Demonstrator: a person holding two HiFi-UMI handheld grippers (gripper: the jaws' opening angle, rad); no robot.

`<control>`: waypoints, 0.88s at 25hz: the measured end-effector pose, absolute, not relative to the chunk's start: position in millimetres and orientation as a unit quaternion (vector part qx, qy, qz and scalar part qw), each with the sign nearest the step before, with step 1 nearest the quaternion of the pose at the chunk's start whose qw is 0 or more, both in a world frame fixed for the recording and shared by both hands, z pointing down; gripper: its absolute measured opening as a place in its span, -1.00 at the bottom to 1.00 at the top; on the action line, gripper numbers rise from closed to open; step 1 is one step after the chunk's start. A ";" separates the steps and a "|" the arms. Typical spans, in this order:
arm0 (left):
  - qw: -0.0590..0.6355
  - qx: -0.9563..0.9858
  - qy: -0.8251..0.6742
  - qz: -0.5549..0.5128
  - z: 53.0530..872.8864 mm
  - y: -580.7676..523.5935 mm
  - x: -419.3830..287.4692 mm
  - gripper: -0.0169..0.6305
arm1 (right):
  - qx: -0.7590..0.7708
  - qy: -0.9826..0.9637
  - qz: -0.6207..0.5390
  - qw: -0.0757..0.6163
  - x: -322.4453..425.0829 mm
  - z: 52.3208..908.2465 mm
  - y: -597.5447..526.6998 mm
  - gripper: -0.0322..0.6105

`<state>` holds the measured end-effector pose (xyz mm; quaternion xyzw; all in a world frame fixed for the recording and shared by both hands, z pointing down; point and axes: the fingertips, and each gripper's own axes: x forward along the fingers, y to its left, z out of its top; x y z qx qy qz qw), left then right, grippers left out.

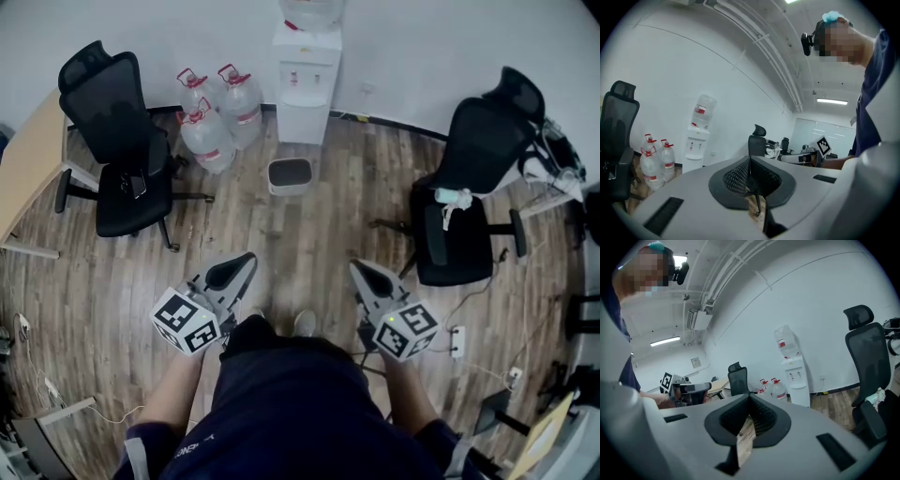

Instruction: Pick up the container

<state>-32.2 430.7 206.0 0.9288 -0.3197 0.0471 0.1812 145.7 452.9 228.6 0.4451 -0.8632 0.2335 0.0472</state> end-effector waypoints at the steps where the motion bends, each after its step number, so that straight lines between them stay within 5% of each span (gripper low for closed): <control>1: 0.183 0.927 -0.324 0.048 207.3 432.7 -28.9 -0.87 | 0.444 -0.863 0.236 0.046 151.6 230.5 455.2 -0.85; 22: 0.197 0.917 -0.342 0.056 240.6 336.0 -2.4 -0.87 | 0.425 -0.865 0.259 0.058 186.6 255.0 363.3 -0.85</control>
